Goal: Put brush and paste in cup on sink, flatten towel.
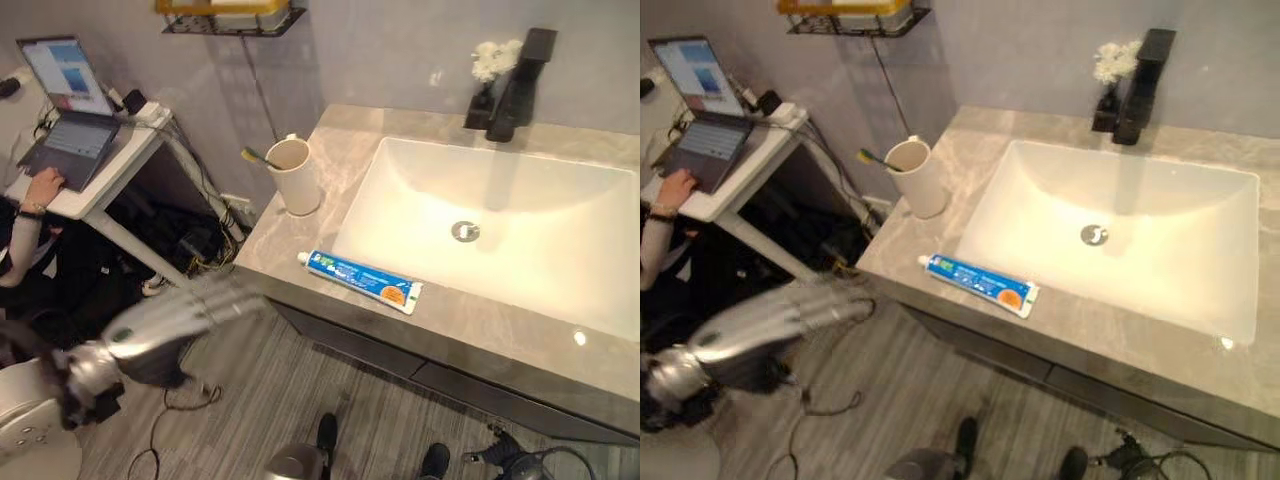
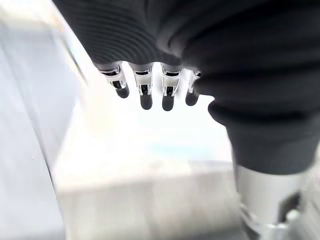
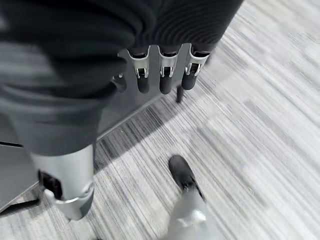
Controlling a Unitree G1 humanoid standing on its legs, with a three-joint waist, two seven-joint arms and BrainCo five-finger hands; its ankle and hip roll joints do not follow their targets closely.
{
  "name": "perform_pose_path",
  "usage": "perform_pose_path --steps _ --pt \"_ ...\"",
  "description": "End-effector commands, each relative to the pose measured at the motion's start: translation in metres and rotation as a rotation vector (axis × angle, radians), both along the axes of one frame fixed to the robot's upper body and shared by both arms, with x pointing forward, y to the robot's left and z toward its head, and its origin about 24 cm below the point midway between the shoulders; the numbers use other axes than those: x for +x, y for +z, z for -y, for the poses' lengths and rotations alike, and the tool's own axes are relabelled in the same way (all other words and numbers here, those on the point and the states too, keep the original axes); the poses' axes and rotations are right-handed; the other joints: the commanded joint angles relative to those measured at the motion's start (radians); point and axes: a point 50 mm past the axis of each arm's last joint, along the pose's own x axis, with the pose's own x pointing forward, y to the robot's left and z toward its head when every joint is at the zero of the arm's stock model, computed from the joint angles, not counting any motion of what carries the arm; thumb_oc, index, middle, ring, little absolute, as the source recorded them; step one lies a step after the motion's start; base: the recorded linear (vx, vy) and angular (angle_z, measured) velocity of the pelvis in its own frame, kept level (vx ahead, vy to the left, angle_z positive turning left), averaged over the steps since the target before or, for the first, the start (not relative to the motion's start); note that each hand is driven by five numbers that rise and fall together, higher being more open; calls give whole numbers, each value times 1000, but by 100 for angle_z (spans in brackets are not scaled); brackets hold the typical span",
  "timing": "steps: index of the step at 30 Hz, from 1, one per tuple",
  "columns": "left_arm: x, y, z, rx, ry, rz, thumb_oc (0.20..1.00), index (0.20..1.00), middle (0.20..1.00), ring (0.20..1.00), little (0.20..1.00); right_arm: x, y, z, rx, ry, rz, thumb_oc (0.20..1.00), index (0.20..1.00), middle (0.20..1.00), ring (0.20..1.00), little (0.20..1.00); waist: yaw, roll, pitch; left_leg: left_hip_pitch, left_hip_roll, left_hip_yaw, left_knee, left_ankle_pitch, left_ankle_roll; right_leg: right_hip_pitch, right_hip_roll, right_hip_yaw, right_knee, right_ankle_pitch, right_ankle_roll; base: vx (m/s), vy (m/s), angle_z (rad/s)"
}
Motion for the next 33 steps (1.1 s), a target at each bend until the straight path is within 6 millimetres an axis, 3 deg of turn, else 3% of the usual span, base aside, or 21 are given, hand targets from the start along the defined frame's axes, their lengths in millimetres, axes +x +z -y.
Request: perform_pose_path --steps 1,4,10,12,13,16,21,22,26,33 --pt "12 25 -1 -136 -3 142 1000 1000 1000 1000 1000 21 -3 -22 52 23 43 1000 1000 1000 1000 1000 -35 -53 -7 -83 54 -28 7 36 -43 -25 -51 74 91 -28 25 -17 -45 19" --pt "15 33 14 -256 -95 192 1000 1000 1000 1000 1000 40 0 -36 94 76 100 1000 1000 1000 1000 1000 -67 -40 0 -96 65 1 5 39 -54 -54 -39 95 75 -17 21 -46 -33 -4" --pt "19 27 25 -288 -146 151 1000 1000 1000 1000 1000 57 7 -40 88 127 149 1000 1000 1000 1000 1000 -91 -32 18 -90 78 48 5 33 -58 -93 -28 144 68 -4 20 -19 -5 -32" --pt "24 19 24 -328 -130 106 1000 1000 1000 1000 1000 79 14 -56 64 249 211 1000 1000 1000 1000 1000 -113 -33 26 -85 82 76 5 29 -60 -107 -29 169 56 5 20 -2 -3 -32" --pt "24 19 24 -329 -129 106 1000 1000 1000 1000 1000 79 14 -56 62 250 210 1000 1000 1000 1000 1000 -111 -33 26 -85 82 78 5 29 -59 -108 -29 171 56 6 20 4 9 -30" --pt "24 11 24 -317 -114 89 1000 1000 1000 1000 1000 105 35 -82 159 354 384 1000 1000 1000 1000 1000 -142 -56 46 -89 90 111 5 32 -62 -143 -24 210 46 21 20 -30 -6 -34" --pt "28 2 19 -250 -78 71 1000 1000 1000 1000 1000 100 42 -88 188 451 400 1000 1000 1000 1000 1000 -153 -79 45 -99 102 134 5 33 -66 -160 -17 229 24 38 21 5 -28 -28" --pt "31 -3 15 -257 -46 67 1000 1000 1000 1000 1000 98 40 -88 126 518 380 1000 1000 1000 1000 1000 -162 -86 46 -103 104 142 5 30 -67 -168 -18 235 7 54 25 13 7 -4" --pt "36 -2 13 -282 -25 115 1000 1000 1000 1000 1000 100 35 -93 186 376 407 1000 1000 1000 1000 1000 -165 -88 49 -119 105 153 5 29 -68 -196 -21 248 -1 67 28 6 19 -18" --pt "38 -4 9 -276 0 139 1000 1000 1000 1000 1000 112 45 -115 279 408 473 1000 1000 1000 1000 1000 -160 -109 52 -148 111 178 5 29 -68 -250 -19 271 -1 80 31 20 16 -10"
